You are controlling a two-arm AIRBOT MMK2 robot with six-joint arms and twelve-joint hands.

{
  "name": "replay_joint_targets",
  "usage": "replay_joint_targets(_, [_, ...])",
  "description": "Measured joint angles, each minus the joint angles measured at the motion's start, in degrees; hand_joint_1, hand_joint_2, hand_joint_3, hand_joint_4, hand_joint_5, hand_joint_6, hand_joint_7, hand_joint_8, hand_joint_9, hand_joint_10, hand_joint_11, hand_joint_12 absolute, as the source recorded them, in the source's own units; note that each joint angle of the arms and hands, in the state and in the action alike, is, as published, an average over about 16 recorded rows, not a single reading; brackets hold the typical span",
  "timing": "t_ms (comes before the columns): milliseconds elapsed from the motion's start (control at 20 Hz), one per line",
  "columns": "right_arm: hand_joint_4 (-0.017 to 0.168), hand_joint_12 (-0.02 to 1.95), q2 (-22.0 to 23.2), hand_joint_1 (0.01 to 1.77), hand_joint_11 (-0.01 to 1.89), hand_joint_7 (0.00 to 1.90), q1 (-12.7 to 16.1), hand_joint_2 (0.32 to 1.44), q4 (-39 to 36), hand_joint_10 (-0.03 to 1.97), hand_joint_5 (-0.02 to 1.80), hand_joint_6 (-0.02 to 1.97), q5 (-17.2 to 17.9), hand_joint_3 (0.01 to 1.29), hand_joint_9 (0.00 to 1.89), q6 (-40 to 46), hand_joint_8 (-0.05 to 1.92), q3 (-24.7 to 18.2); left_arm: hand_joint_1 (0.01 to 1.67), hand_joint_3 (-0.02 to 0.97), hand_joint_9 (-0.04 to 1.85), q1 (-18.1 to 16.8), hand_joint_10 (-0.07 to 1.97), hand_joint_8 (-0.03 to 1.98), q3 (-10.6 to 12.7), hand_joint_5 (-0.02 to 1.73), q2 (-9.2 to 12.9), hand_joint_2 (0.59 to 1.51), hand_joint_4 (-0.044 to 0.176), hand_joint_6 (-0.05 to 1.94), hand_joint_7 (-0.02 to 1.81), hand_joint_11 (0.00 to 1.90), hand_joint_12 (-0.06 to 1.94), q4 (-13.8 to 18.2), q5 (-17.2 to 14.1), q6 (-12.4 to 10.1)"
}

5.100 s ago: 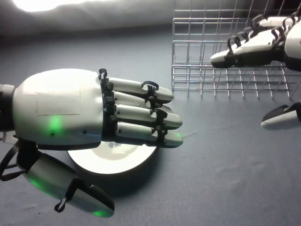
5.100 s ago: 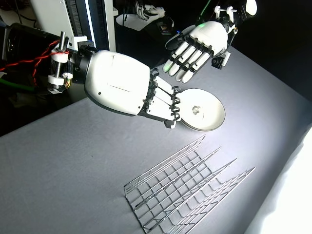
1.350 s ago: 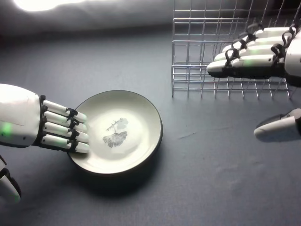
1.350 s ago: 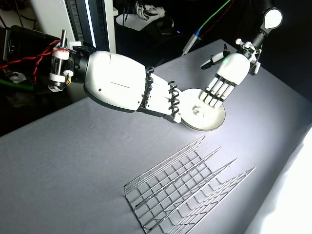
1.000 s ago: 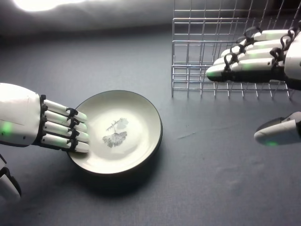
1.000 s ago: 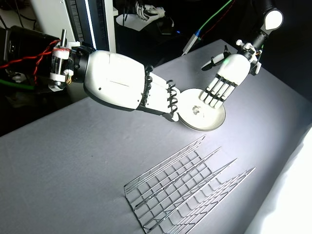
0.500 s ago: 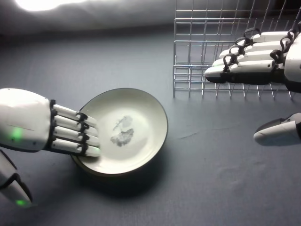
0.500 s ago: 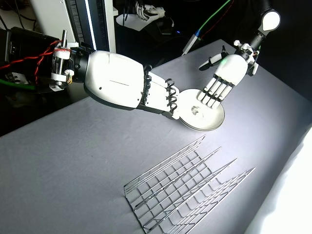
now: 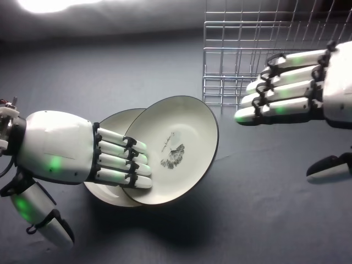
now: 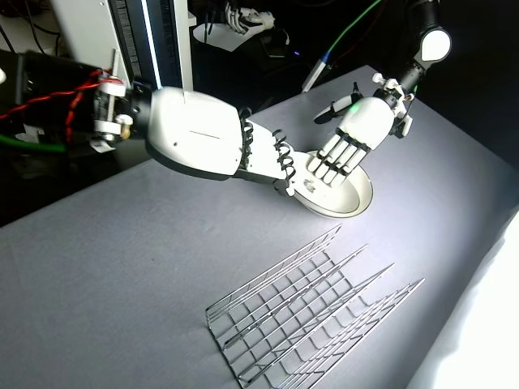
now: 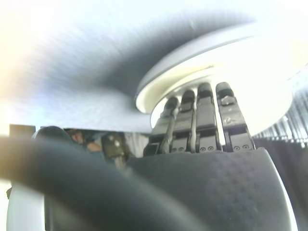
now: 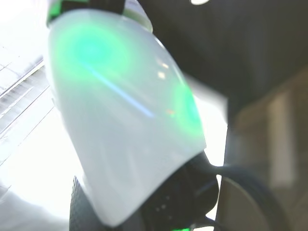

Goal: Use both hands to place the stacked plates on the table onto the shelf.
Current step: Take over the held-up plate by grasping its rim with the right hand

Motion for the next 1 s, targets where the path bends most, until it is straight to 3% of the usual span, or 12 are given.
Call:
replay_joint_targets(600, [0.001, 0.64, -10.72, 1.04, 0.02, 0.09, 0.12, 0.98, -8.98, 0.01, 0.10, 0.02, 2.93, 0.01, 0.13, -1.17, 0.01, 8.29, 0.01, 0.011, 0.02, -0.97, 0.02, -0.02, -0.60, -0.02, -2.38, 1.016, -0.012, -0.04, -0.01, 0.01, 0.01, -0.57, 1.03, 0.39])
replay_joint_targets(1000, [0.001, 0.84, -17.65, 1.15, 0.02, 0.13, -0.07, 0.98, -10.38, 0.01, 0.17, 0.02, 3.00, 0.01, 0.18, -1.55, 0.01, 12.92, 0.01, 0.010, 0.02, -1.93, 0.01, -0.02, -0.59, -0.02, -3.41, 1.016, -0.012, -0.04, -0.01, 0.01, 0.01, -0.12, 1.31, -0.15])
